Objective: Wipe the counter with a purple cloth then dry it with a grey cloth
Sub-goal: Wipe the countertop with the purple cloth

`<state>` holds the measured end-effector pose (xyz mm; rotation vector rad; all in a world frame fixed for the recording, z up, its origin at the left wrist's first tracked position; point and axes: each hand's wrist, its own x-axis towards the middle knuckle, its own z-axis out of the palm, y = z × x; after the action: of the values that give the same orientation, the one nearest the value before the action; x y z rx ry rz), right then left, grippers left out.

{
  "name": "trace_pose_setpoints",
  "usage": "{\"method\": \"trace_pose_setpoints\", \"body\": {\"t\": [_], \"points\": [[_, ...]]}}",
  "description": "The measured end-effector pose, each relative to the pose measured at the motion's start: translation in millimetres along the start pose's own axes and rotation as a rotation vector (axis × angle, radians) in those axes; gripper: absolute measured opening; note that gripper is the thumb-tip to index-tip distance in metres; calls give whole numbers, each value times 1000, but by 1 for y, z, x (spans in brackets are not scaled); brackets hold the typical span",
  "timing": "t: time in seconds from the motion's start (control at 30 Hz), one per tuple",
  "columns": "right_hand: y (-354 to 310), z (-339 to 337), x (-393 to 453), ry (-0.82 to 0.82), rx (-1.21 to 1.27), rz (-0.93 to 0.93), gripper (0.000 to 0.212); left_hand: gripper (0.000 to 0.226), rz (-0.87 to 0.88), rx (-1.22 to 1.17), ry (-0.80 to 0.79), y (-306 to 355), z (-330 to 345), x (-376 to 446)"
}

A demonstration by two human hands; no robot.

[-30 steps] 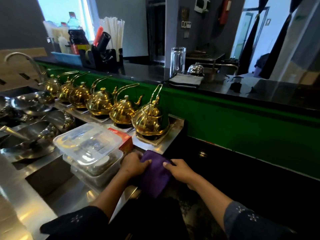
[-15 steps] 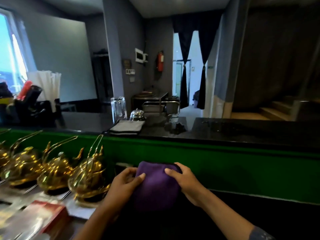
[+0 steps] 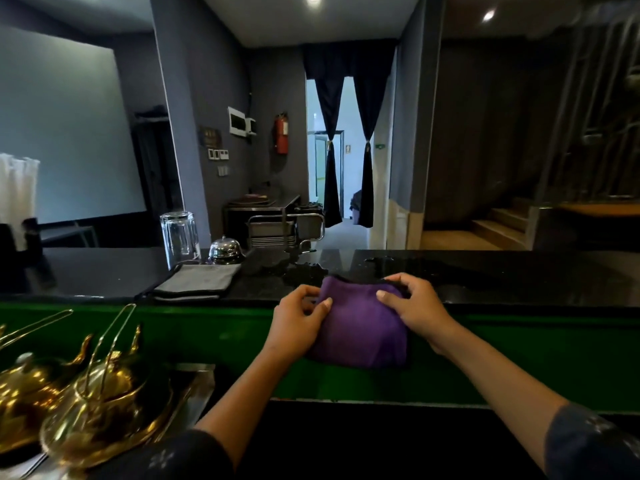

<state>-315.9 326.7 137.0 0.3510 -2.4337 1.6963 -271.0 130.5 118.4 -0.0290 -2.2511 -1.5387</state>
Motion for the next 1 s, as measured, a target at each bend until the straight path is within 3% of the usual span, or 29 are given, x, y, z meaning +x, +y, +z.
{"method": "trace_pose_setpoints", "body": {"t": [0.2,0.27,0.37,0.5,0.57,0.73,0.83,1.0], "points": [[-21,5,72,105,-164,-72,29,18,23,138,66,14,2,65],[-20,11,88,111,-256,-76,31,21,18,204,4,15,0,79],[-15,22,98,82,-634,-86,48,25,35,468,-87,4,-15,91],[-11,46,87,-129,-877,-258,69,32,100,909,-12,-26,-57,100],[-5,57,81,-303,-966,-190,71,41,87,1022,-28,-38,-77,102],[5,67,92,-422,-1037,-32,71,68,53,1161,-93,-57,-101,110],[6,71,111,-427,-1037,-1,70,68,-53,1151,-152,-67,-98,113],[5,90,140,-306,-1026,61,71,63,-72,1150,-175,-71,-94,115]]}}
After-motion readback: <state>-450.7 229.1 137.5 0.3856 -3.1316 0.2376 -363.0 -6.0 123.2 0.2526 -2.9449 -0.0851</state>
